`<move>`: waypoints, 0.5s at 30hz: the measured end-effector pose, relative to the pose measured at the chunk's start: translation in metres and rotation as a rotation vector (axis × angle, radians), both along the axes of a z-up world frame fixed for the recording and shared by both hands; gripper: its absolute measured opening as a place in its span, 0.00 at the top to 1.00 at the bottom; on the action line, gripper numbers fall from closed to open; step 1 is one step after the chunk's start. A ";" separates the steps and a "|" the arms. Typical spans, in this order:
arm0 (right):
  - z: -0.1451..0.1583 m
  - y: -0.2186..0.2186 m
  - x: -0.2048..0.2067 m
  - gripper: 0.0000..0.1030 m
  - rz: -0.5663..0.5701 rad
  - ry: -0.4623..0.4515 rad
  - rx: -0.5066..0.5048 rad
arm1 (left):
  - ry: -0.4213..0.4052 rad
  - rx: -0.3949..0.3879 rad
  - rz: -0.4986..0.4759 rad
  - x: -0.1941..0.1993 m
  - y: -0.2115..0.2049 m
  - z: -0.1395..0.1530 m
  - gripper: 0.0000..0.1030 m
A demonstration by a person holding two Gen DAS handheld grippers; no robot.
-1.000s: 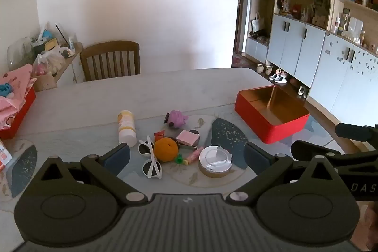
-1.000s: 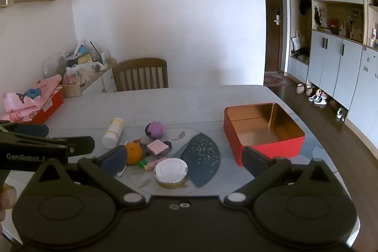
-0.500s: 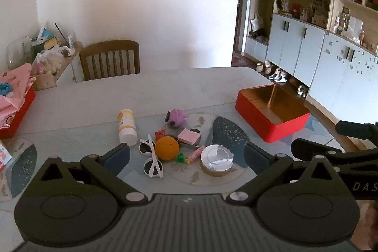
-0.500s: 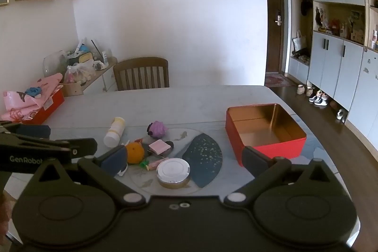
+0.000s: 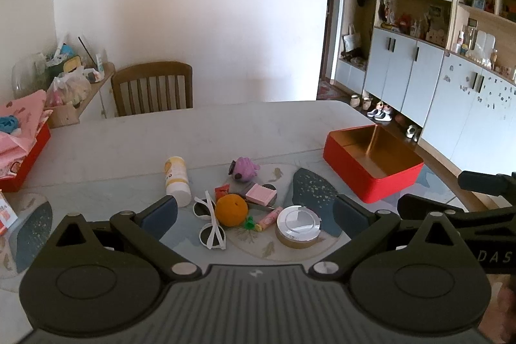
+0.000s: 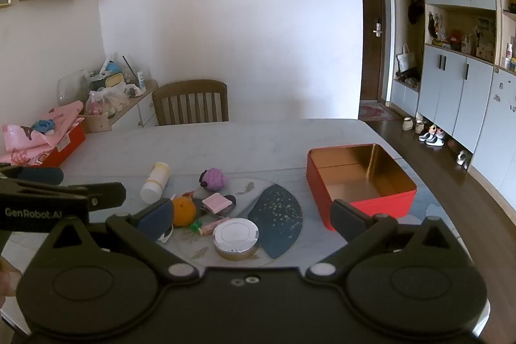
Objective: Organize rigid objects
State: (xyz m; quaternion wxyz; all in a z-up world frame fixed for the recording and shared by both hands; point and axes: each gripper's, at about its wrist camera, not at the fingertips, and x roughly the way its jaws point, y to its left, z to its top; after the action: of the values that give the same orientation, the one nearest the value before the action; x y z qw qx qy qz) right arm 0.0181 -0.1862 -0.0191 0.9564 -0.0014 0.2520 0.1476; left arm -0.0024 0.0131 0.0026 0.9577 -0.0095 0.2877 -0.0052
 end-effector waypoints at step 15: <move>0.000 0.006 0.004 0.00 0.026 -0.008 -0.005 | 0.002 -0.011 0.008 0.004 0.005 -0.001 0.00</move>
State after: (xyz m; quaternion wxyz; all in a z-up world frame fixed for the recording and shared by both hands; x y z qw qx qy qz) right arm 0.0219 -0.1802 -0.0196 0.9554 -0.0079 0.2485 0.1596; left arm 0.0013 0.0183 0.0012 0.9574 -0.0159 0.2884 -0.0028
